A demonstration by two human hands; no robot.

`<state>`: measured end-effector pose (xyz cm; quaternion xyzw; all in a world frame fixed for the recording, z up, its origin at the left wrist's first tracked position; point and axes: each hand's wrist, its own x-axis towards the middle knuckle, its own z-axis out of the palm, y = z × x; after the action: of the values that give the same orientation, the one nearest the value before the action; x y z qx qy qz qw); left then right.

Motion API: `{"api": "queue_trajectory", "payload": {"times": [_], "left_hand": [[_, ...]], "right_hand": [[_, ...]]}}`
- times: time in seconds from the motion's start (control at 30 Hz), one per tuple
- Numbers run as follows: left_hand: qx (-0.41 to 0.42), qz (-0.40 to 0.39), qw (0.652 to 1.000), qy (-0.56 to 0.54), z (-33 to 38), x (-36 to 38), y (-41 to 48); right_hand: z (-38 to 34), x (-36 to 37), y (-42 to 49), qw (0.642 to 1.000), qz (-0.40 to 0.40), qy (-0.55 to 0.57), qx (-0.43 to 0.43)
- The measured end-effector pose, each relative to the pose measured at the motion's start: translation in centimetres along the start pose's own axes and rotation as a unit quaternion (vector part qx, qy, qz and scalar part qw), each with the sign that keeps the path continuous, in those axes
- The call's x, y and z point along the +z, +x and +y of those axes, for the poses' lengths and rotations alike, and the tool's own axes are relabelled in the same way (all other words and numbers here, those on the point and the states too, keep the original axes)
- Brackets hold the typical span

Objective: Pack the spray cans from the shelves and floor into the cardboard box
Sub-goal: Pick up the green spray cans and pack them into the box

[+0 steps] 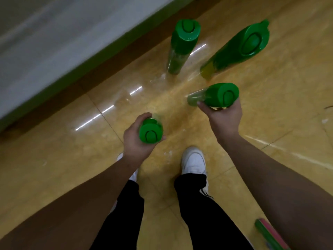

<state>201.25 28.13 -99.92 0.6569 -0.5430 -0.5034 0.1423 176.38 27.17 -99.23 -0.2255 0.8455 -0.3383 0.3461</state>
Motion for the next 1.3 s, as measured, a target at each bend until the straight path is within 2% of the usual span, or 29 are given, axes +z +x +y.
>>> {"api": "queue_trajectory", "payload": {"times": [0.13, 0.2, 0.33, 0.53, 0.67, 0.8, 0.93, 1.07, 1.3], "left_hand": [[-0.029, 0.007, 0.998, 0.056, 3.7, -0.7, 0.3], [-0.051, -0.003, 0.997, 0.062, 6.5, -1.7, 0.4], [-0.041, -0.019, 0.997, 0.069, 14.4, -4.5, -0.4], [-0.009, -0.012, 0.996, 0.089, 30.4, -9.8, -3.9], [0.01, 0.025, 0.997, 0.072, 40.9, -15.4, -8.4], [-0.002, 0.079, 0.997, 0.022, 47.7, -22.2, -15.7], [0.006, 0.136, 0.991, -0.019, 50.6, -29.2, -24.3], [-0.002, 0.167, 0.984, -0.068, 49.7, -36.4, -32.1], [0.059, 0.278, 0.94, -0.191, 44.6, -48.9, -47.2]], "right_hand": [[-2.0, -0.7, -0.3, 0.999, 0.022, 0.023, 0.022], [-3.8, -1.9, -1.1, 0.999, 0.015, 0.04, 0.021], [-9.2, -5.8, -3.4, 0.996, -0.011, 0.084, -0.001], [-21.8, -14.2, -6.4, 0.993, -0.027, 0.11, -0.02], [-31.7, -19.9, -10.2, 0.99, -0.054, 0.102, -0.081], [-40.7, -24.6, -16.1, 0.978, -0.119, 0.077, -0.153], [-47.9, -26.9, -23.0, 0.957, -0.197, 0.068, -0.202], [-53.1, -25.9, -31.4, 0.927, -0.263, 0.065, -0.259], [-58.1, -21.4, -50.2, 0.843, -0.374, 0.073, -0.379]]}}
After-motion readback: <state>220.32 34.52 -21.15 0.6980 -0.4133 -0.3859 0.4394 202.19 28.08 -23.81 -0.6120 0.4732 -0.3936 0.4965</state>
